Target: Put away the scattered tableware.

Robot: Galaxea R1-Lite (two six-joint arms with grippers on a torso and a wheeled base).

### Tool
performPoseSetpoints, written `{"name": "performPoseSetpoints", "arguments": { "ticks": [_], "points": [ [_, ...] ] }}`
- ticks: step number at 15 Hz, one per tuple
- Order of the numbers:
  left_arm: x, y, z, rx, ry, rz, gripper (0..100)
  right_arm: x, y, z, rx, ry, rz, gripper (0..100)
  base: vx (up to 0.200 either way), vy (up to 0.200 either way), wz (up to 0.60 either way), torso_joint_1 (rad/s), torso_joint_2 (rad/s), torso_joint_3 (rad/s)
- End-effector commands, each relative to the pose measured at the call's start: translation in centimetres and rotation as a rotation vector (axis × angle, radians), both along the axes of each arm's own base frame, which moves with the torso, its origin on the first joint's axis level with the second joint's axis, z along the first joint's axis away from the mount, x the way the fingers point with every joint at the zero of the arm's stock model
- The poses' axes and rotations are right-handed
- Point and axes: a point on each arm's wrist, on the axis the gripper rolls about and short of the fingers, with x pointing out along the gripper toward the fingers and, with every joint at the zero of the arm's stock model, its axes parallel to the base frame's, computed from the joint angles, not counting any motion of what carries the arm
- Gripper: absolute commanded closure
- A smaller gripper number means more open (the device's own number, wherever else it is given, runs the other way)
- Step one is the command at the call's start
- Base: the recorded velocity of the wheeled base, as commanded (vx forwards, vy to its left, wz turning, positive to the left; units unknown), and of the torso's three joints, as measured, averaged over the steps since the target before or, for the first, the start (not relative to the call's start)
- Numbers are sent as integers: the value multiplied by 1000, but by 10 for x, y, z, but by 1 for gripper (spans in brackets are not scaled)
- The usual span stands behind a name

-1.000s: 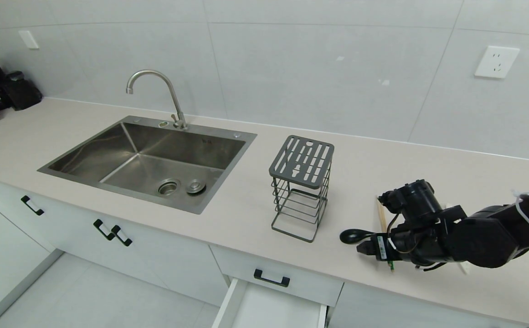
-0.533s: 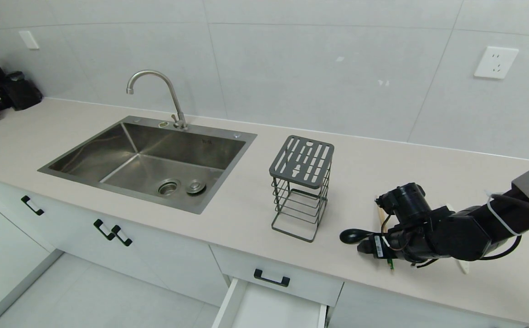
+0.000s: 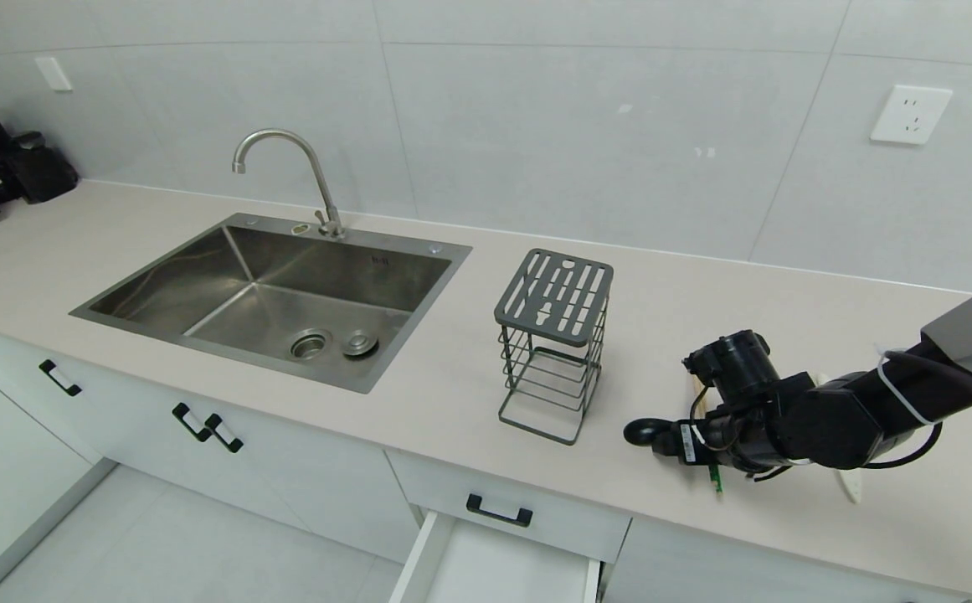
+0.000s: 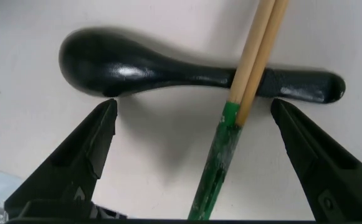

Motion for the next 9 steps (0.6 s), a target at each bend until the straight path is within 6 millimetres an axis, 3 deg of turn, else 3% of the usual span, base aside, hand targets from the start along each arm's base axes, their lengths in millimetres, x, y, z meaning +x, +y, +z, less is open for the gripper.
{"name": "performPoseSetpoints", "arguments": {
  "ticks": [1,2,9],
  "points": [
    [0,0,0,-1,1,1,0,0,0,2,-11,-10,7,0,0,0,0,0,0,0],
    [0,0,0,-1,1,1,0,0,0,2,-15,-11,4,100,0,0,0,0,0,0],
    [0,0,0,-1,1,1,0,-2,-5,12,-27,-43,-37,100,0,0,0,0,0,0]
  ]
}}
